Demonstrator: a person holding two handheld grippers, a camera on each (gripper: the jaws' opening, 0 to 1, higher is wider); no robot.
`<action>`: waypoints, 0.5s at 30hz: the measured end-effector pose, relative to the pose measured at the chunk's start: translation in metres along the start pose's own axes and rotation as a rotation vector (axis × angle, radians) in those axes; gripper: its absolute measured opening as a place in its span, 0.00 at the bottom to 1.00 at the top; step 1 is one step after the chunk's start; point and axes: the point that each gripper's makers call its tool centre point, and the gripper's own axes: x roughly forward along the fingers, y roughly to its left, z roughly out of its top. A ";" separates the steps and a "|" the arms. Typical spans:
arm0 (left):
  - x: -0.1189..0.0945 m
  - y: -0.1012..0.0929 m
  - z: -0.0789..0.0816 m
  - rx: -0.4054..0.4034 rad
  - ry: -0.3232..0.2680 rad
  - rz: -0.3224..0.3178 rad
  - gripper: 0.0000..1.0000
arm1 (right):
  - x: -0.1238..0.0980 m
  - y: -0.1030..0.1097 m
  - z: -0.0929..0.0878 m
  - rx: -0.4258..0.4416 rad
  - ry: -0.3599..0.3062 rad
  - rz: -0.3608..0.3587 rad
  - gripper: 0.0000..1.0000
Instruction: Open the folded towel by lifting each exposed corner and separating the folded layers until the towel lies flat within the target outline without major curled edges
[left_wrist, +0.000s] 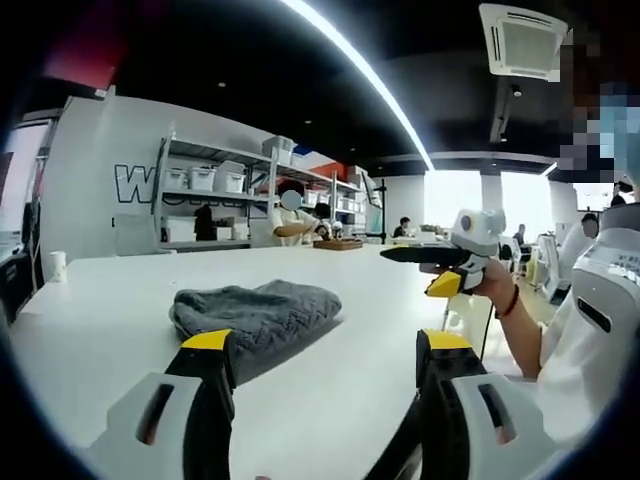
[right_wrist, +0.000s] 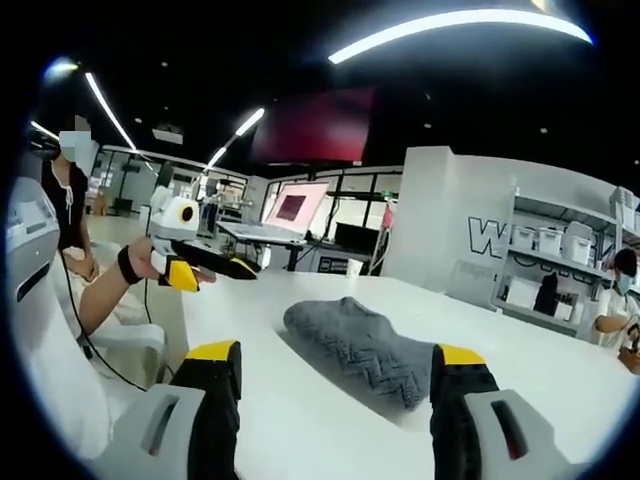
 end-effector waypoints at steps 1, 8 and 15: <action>0.001 0.001 -0.001 -0.003 0.000 -0.004 0.72 | 0.001 -0.001 0.000 0.003 -0.003 0.002 0.75; 0.004 0.000 -0.003 -0.020 0.000 -0.023 0.72 | 0.006 -0.005 -0.006 0.025 0.002 0.001 0.74; 0.008 0.003 -0.002 -0.028 0.001 -0.027 0.72 | 0.009 -0.011 -0.006 0.056 -0.010 0.006 0.75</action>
